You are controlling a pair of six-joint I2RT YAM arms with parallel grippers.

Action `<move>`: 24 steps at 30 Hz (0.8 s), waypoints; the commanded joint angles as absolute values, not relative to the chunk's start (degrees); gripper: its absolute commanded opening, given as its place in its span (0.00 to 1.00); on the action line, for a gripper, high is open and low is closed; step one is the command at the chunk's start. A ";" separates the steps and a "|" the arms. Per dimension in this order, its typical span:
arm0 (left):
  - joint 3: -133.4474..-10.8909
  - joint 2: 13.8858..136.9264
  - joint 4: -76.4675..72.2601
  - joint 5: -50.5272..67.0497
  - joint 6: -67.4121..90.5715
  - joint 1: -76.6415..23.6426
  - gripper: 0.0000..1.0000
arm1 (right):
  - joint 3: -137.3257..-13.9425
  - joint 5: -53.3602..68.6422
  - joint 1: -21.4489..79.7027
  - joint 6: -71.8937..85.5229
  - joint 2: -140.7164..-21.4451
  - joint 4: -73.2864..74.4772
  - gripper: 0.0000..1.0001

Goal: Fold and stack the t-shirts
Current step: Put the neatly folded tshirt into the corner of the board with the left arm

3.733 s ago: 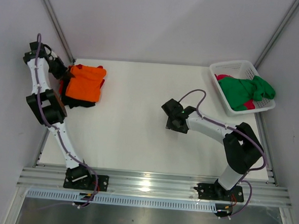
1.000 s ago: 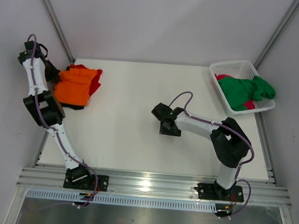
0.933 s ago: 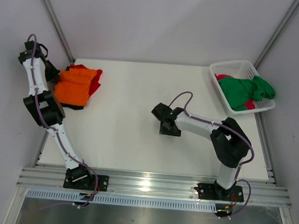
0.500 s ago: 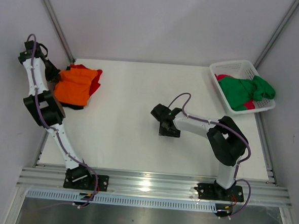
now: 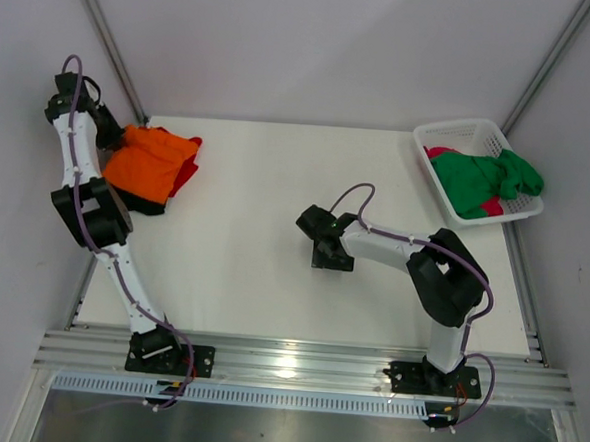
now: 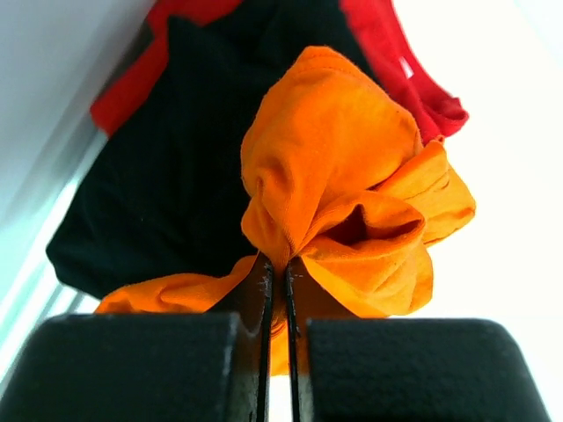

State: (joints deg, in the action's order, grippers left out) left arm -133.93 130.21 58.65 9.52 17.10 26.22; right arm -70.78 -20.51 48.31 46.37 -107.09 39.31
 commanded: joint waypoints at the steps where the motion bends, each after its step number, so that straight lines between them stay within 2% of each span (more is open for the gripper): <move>1: -136.75 123.75 51.68 8.98 11.08 25.49 0.00 | -71.98 -21.27 48.60 44.91 -107.05 39.99 0.59; 7: -137.29 124.01 53.61 2.21 10.37 25.49 0.01 | -72.69 -22.15 48.51 42.98 -106.96 41.22 0.59; 14: -127.63 120.15 50.98 -5.36 11.07 25.49 0.01 | -72.60 -21.45 48.52 43.07 -107.49 40.69 0.59; 24: -125.24 122.96 55.10 -13.70 14.76 25.75 0.01 | -72.42 -21.09 48.43 42.98 -107.75 40.34 0.59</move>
State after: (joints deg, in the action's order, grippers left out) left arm -125.82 124.88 55.42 -7.94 13.26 25.30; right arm -70.96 -20.62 48.31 43.77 -107.28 40.03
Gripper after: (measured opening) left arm 0.020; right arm 0.588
